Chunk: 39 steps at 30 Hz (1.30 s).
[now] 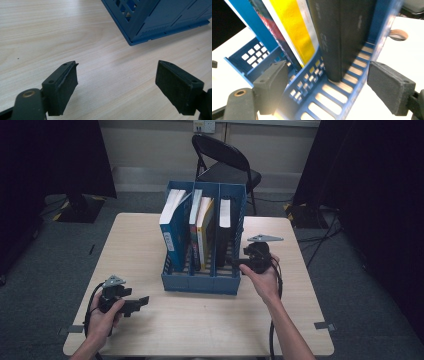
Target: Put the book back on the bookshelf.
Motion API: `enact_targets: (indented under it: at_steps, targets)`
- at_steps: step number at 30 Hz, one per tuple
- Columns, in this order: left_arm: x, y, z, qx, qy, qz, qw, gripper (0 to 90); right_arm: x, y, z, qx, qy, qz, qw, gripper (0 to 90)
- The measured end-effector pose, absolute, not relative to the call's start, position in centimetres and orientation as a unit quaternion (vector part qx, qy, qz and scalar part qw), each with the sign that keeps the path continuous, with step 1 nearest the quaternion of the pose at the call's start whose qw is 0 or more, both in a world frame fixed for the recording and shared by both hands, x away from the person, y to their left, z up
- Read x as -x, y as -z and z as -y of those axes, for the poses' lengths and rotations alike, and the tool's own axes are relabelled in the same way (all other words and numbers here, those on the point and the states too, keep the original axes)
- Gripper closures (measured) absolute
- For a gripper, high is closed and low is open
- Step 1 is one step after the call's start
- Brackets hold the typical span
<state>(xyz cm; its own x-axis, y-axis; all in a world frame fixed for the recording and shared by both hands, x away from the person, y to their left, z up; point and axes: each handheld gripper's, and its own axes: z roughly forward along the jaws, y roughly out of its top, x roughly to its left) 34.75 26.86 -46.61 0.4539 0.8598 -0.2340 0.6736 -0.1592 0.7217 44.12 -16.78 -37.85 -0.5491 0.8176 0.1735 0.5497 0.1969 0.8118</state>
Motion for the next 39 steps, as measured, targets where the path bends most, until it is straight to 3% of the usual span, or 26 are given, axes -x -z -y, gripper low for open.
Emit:
enact_targets:
  at_steps: [18, 39]
  targets:
    - [-34.7, 46.7, -27.0, -0.755, -0.130, -0.511, 0.390, 18.0, -37.5, 40.8, 23.6, -0.493, -0.427, -0.741, 0.161, 16.0]
    - [-34.8, 46.8, -27.2, -0.755, -0.140, -0.514, 0.383, 18.0, -33.2, 46.4, 30.3, -0.567, -0.349, -0.722, 0.187, 16.1]
